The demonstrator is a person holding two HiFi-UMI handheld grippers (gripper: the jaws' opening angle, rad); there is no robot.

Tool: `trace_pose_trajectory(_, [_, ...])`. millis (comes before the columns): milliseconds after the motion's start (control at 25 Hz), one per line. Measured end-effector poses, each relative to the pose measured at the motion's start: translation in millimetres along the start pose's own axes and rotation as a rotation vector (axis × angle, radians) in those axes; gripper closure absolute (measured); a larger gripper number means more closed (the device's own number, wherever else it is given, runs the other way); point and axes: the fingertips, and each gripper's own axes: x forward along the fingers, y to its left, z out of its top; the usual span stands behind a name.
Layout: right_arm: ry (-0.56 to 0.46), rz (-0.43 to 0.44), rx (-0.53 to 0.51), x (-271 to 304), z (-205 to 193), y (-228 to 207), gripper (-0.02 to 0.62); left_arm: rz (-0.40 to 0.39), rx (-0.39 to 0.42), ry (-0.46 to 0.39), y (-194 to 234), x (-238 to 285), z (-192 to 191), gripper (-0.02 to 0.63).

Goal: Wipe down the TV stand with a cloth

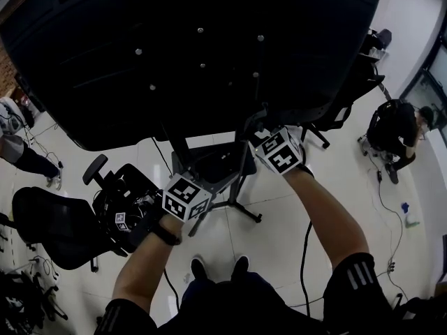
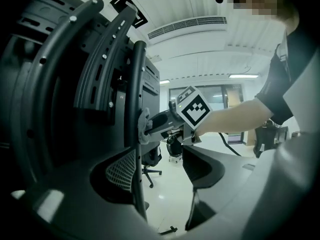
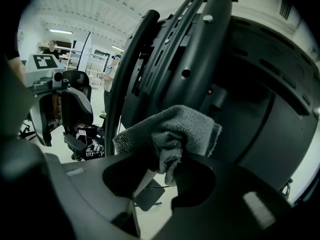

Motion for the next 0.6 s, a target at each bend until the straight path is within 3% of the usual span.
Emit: trace_pose_trajectory(600, [0.109,0.048,0.103,79.4,-110.2,52.6,0.411,0.003,-0.107,0.113,30.5,24.1,-121.6,0.293])
